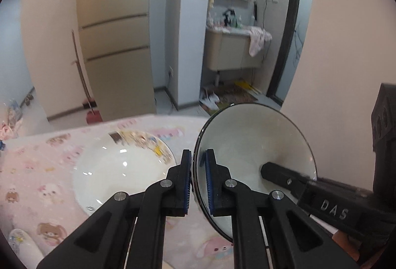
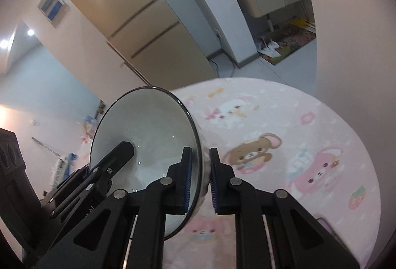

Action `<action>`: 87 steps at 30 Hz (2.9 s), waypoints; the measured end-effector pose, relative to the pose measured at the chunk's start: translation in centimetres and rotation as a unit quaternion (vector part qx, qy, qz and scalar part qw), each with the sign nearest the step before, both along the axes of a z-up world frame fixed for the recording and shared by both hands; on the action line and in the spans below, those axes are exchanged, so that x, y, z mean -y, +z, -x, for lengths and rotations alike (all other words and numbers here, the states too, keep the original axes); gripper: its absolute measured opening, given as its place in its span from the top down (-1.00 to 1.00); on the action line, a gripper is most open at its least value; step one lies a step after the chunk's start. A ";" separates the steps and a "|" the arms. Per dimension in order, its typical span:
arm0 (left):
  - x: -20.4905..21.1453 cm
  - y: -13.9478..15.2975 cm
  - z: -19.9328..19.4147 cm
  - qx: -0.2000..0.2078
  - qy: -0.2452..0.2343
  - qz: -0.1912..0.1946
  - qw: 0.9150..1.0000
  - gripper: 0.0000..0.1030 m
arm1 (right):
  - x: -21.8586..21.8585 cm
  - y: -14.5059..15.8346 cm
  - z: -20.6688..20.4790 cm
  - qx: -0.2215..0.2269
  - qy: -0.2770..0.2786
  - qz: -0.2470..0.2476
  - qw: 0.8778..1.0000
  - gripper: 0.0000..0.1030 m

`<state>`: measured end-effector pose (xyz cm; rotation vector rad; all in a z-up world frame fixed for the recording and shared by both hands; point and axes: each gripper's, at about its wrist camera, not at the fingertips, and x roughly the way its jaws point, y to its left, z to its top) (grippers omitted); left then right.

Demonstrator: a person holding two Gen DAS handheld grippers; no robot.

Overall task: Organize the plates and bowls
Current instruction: 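Lift and carry the small white bowl with both tools toward the pink bowls, then lower the white bowl onto the pink bowls and open both tools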

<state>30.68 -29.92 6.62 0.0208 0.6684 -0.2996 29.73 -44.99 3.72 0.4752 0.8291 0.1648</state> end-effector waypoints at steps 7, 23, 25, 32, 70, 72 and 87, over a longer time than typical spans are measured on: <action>-4.9 3.7 3.5 0.024 0.013 0.012 1.000 0.77 | -4.4 4.6 2.6 0.041 0.034 0.008 0.999 0.73; -21.5 5.6 11.8 0.032 0.117 0.030 0.992 0.78 | -20.7 6.9 7.7 0.053 0.156 0.066 0.984 0.73; -23.2 6.0 12.6 0.035 0.128 0.032 0.991 0.77 | -22.6 7.2 8.3 0.058 0.169 0.072 0.981 0.73; -29.6 8.0 15.2 0.048 0.181 0.049 0.981 0.78 | -29.0 9.3 9.1 0.070 0.223 0.081 0.969 0.72; -52.0 -6.8 12.9 -0.005 0.362 0.064 0.930 0.77 | -53.2 -5.7 2.4 -0.009 0.395 0.101 0.913 0.69; -51.9 -7.2 12.6 -0.010 0.361 0.058 0.931 0.77 | -53.3 -6.1 2.3 -0.007 0.395 0.106 0.913 0.69; -51.7 -8.5 11.9 -0.016 0.352 0.057 0.934 0.74 | -53.3 -6.6 2.3 0.004 0.376 0.128 0.918 0.67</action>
